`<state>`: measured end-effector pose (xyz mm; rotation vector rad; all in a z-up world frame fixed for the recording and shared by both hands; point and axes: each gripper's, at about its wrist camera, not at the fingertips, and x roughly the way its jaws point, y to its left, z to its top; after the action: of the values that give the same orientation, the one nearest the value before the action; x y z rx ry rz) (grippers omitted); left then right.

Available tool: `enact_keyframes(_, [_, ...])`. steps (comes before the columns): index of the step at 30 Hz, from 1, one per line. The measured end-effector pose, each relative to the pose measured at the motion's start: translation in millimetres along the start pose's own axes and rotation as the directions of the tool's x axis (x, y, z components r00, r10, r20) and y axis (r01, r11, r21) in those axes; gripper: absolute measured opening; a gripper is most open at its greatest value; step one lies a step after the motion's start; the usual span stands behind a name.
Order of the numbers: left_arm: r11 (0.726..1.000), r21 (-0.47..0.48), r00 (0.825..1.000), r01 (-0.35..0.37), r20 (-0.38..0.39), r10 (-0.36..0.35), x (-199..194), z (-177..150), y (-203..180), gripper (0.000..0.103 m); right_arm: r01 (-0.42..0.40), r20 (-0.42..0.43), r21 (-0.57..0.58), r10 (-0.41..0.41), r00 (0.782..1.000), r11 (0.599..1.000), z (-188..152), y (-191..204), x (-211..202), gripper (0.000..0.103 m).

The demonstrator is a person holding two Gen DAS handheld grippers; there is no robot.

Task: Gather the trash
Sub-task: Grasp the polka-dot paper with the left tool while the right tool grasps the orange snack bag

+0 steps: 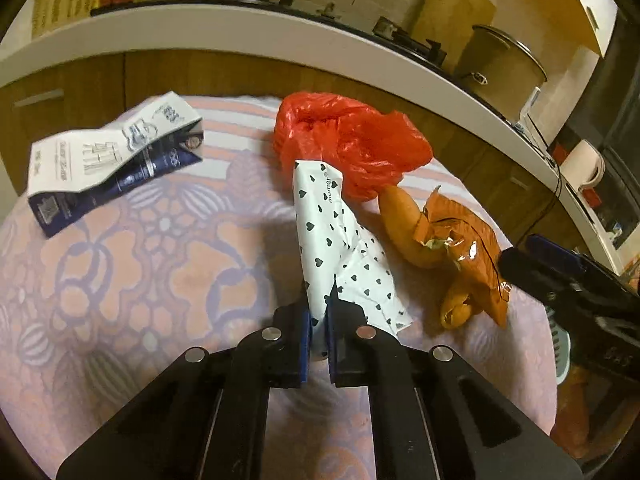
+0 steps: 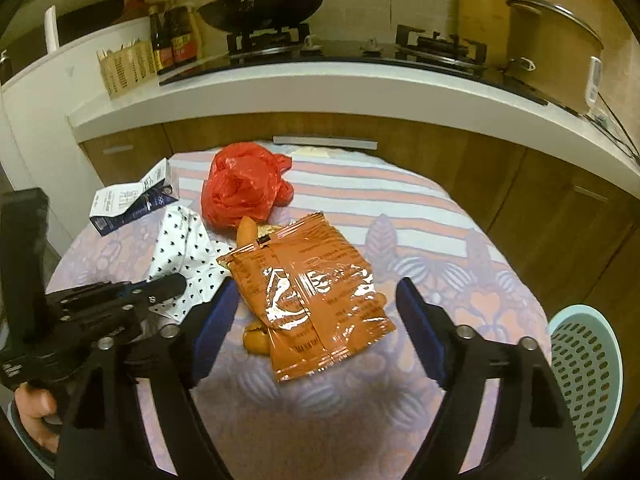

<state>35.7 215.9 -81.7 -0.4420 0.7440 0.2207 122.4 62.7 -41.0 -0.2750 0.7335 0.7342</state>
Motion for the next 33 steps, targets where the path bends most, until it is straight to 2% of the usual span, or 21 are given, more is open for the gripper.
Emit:
enact_keyframes(4, [0.997, 0.059, 0.998, -0.04, 0.054, 0.037, -9.8, -5.6, -13.2, 0.004, 0.0, -0.02, -0.001, 0.0, 1.0, 1.0, 1.4, 0.7, 12.9, 0.082])
enact_keyframes(11, [1.0, 0.025, 0.998, -0.009, 0.07, 0.007, -17.4, -7.4, -4.5, 0.004, -0.056, -0.048, 0.07, 0.059, 0.997, 0.996, 0.9, -8.2, 32.6, 0.079])
enact_keyframes(12, [1.0, 0.026, 0.998, -0.007, 0.07, 0.005, -16.0, -6.1, -5.1, 0.005, -0.061, -0.038, 0.079, 0.064, 0.997, 0.995, 0.3, -9.8, 32.7, 0.076])
enact_keyframes(17, [1.0, 0.028, 0.998, -0.001, 0.07, -0.001, -14.1, -5.2, -6.6, 0.005, -0.081, -0.015, 0.074, 0.082, 0.997, 0.994, -1.3, -13.3, 25.6, 0.041])
enact_keyframes(20, [1.0, 0.025, 0.997, 0.0, 0.071, -0.002, -14.4, -5.3, -5.9, 0.005, -0.092, 0.004, 0.064, 0.092, 0.996, 0.994, -0.4, -9.7, 18.7, 0.027])
enact_keyframes(27, [1.0, 0.027, 0.997, 0.004, 0.077, -0.007, -15.9, -6.0, -6.4, 0.005, -0.15, 0.079, 0.092, 0.143, 0.987, 0.984, 3.9, -14.4, -13.2, 0.025])
enact_keyframes(33, [1.0, 0.03, 0.995, 0.003, 0.099, -0.006, -22.1, -7.7, -9.4, 0.005, -0.128, 0.149, 0.098, 0.112, 0.982, 0.987, 9.4, -26.5, -47.4, 0.025])
